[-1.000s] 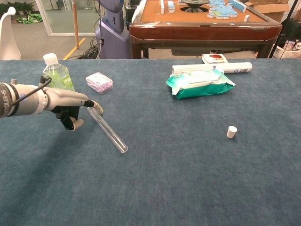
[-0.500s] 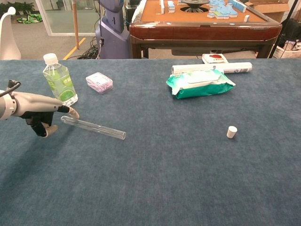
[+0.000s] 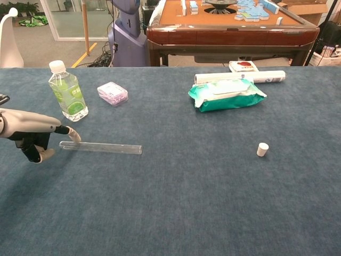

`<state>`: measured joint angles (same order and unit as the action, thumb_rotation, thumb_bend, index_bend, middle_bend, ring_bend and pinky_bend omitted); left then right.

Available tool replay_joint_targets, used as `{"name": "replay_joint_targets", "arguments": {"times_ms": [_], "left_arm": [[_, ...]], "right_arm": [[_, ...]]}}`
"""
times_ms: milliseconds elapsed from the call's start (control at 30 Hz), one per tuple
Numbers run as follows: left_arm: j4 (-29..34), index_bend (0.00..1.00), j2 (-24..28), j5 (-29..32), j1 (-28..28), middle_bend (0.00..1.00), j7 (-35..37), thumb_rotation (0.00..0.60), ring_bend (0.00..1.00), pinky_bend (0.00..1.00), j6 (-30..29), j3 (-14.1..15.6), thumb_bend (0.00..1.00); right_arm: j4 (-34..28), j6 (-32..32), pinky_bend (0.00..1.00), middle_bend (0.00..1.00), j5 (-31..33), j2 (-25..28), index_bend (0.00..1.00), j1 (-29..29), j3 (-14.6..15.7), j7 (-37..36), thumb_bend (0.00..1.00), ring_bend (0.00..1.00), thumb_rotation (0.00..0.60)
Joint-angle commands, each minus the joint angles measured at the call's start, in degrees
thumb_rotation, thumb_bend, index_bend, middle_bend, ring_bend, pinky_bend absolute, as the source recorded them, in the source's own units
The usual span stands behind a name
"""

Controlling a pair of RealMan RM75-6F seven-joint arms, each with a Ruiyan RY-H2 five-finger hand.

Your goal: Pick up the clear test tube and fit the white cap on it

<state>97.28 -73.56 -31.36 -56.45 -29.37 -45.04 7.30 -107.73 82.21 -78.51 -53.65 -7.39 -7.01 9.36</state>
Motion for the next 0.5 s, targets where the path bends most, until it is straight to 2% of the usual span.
{"name": "replay_joint_targets", "arguments": {"times_ms": [33, 133, 367, 500], "left_arm": [[0.53, 0.12, 0.28, -0.32, 0.14, 1.0, 0.28, 0.6, 1.0, 1.0, -0.55, -0.28, 0.61], [-0.12, 0.13, -0.83, -4.07, 1.81, 1.0, 1.3, 0.6, 1.0, 1.0, -3.97, -1.14, 0.59], [-3.73, 0.29, -5.47, -18.97, 8.53, 1.0, 8.88, 0.6, 1.0, 1.0, -14.24, -4.34, 0.36], [-5.58, 0.35, -7.64, -23.06, 10.36, 1.0, 10.63, 0.6, 1.0, 1.0, -16.21, -5.31, 0.27]], "right_arm": [[0.03, -0.03, 0.01, 0.08, 0.02, -0.05, 0.13, -0.02, -0.01, -0.04, 0.3, 0.0, 0.6], [0.03, -0.19, 0.01, 0.08, -0.02, -0.11, 0.13, -0.08, 0.06, -0.02, 0.3, 0.0, 0.6], [0.11, -0.16, 0.01, 0.08, -0.25, -0.14, 0.13, -0.02, 0.19, -0.14, 0.3, 0.0, 0.6], [0.3, -0.2, 0.01, 0.08, -0.29, -0.16, 0.13, 0.07, 0.27, -0.6, 0.3, 0.0, 0.6]]}}
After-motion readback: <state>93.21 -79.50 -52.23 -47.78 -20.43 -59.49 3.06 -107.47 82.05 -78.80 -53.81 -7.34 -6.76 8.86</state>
